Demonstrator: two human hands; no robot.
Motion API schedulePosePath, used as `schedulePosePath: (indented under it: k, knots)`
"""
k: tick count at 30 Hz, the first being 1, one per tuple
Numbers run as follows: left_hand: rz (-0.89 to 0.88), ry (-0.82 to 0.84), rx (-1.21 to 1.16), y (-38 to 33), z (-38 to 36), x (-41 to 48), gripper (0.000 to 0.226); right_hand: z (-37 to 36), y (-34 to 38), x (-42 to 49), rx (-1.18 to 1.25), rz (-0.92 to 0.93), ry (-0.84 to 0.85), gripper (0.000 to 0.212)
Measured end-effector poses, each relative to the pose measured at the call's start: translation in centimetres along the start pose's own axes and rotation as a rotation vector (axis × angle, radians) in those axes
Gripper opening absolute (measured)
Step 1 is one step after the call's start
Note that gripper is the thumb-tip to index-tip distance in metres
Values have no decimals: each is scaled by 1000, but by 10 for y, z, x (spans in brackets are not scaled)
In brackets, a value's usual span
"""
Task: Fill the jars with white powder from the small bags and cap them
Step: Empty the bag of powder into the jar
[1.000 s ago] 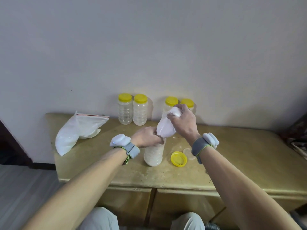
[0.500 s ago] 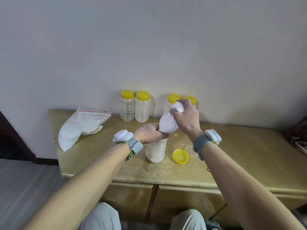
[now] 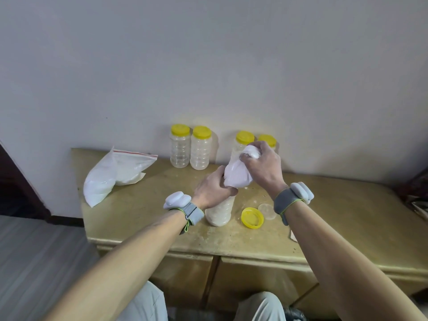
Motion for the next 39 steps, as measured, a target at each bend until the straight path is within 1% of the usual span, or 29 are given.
schedulePosePath:
  k: [5,8,10,12,14,15,17,19,21,24,26,28,30,32,35,39]
  knots:
    - [-85,-61,28,0,-4,-2,47,2,-1,-1,-5,-3,12,33]
    - [-101,-74,75,3,-6,-1,34,3,-2,-2,-4,-6,18,32]
    - [-101,-95,99,0,-5,0,39,3,-4,-3,-7,-10,27,33]
    - [-61,-109,98,-4,0,1,54,1,-3,-3,-8,-5,33,33]
    - [-24,-57,97,-6,1,5,67,3,-2,-2,5,4,2,32]
    - [-7,-8,84,-5,1,6,69,4,0,-2,4,10,-11,32]
    - [39,84,15,1,-1,11,67,2,1,-2,-15,24,-2,32]
    - [76,127,-34,6,-2,14,65,1,0,-2,-27,36,5,31]
    - [91,152,-67,11,-4,18,67,2,-2,-1,-20,27,-18,31]
    - [100,175,-136,13,-5,19,70,0,-2,1,-36,49,-10,30]
    - [93,186,-154,12,-4,20,67,1,0,2,-14,60,-26,29]
    - [86,214,-187,11,-5,19,63,-1,2,3,-32,90,-1,29]
    - [77,233,-193,11,-6,21,69,-4,4,3,-59,121,12,31]
    - [77,242,-179,12,-6,22,79,-3,5,3,-55,129,-15,32]
    - [75,255,-157,13,-5,22,84,-7,9,3,-92,177,22,34]
    - [79,276,-168,16,-6,23,76,-6,14,2,-34,207,36,34]
Point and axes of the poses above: each hand's wrist, its own x-axis towards the middle knuckle, its own z-axis out of the back of the hand, y = z × x, the point moved 6 cm from there along x, towards the middle knuckle, and after that the axes turned 4 degrees about -z, right-handed, at the moved point
